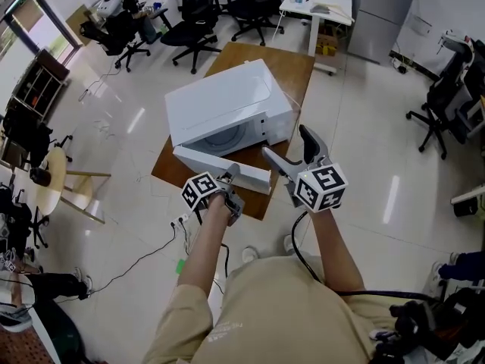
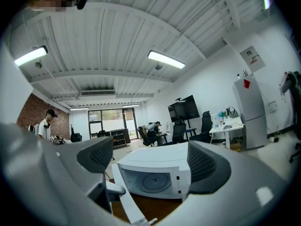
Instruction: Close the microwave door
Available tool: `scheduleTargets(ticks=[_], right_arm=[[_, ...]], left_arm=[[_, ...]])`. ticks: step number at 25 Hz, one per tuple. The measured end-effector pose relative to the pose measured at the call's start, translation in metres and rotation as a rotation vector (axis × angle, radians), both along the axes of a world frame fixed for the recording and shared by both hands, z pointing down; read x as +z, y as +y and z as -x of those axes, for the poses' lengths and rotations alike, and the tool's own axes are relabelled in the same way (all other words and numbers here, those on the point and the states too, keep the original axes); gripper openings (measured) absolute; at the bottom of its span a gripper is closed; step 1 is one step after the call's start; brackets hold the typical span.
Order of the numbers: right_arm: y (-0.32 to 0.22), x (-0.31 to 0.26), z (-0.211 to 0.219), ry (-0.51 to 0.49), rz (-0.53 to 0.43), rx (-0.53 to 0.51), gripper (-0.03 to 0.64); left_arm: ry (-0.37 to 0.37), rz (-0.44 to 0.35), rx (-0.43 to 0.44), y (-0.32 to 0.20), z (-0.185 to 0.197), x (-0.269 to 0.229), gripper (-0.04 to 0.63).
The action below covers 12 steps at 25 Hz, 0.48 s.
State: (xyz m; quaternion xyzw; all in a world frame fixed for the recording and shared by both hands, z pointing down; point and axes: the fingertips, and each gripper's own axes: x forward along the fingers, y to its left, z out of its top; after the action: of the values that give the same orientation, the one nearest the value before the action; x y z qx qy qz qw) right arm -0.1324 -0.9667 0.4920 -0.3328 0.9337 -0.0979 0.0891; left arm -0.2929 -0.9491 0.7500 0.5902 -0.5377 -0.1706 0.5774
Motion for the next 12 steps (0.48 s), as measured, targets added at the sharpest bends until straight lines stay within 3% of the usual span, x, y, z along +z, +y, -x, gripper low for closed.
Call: scheduleTargets(ticks=[12], right_arm=[[-0.005, -0.002, -0.016, -0.017, 0.012, 0.030, 0.479]], left_arm=[[0.062, 0.030, -0.068, -0.044, -0.001, 0.003, 0.225]])
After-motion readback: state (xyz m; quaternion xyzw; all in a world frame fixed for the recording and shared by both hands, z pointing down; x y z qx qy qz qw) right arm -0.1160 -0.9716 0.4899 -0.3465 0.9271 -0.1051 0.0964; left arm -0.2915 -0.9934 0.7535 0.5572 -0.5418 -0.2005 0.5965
